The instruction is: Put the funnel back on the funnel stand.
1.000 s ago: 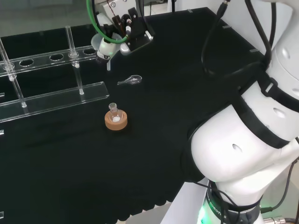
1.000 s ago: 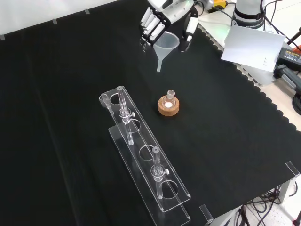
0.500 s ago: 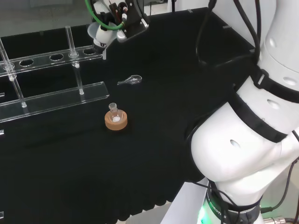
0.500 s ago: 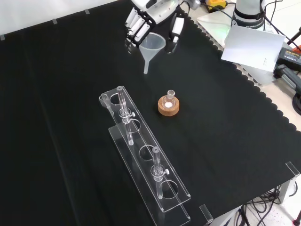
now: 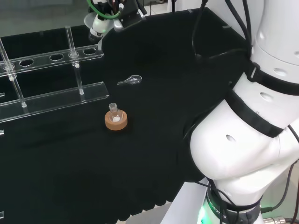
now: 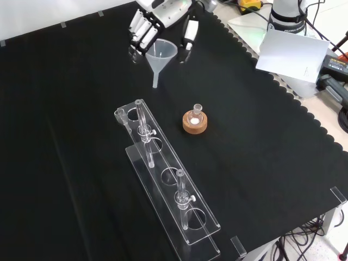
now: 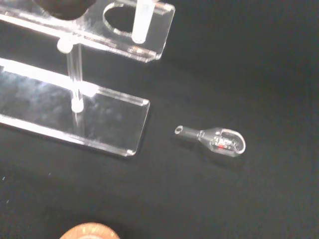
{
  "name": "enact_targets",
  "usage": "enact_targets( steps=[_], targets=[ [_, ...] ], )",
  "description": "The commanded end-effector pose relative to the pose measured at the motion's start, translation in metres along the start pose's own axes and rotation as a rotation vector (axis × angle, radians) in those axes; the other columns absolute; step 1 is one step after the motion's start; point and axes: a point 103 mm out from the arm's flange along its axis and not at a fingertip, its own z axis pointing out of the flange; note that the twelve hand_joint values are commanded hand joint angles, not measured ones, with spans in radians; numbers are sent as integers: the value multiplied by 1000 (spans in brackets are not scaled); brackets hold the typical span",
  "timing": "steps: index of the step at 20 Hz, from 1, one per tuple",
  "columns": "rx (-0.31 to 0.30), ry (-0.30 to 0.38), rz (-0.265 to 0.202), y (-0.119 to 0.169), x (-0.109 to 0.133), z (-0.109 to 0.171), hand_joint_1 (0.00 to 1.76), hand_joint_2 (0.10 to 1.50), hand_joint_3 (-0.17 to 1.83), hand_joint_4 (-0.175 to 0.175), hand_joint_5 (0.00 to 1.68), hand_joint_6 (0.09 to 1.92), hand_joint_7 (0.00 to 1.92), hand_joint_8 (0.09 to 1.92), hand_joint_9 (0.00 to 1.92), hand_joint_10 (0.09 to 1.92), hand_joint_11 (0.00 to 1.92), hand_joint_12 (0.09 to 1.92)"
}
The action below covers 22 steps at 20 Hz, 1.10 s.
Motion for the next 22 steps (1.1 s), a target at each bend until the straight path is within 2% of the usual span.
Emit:
enact_targets(
  steps=[1, 10, 22],
  targets=[
    [-4, -21, -38, 48, -9, 2, 840, 1099, -175, -24, 594, 99, 334, 669, 692, 529, 600, 1280],
    [9, -22, -62, 73, -3, 7, 842, 1100, -175, -25, 590, 99, 335, 669, 694, 528, 604, 1278],
    [42, -22, -78, 89, 11, 19, 844, 1100, -175, -26, 586, 100, 336, 669, 701, 528, 610, 1275]
  ],
)
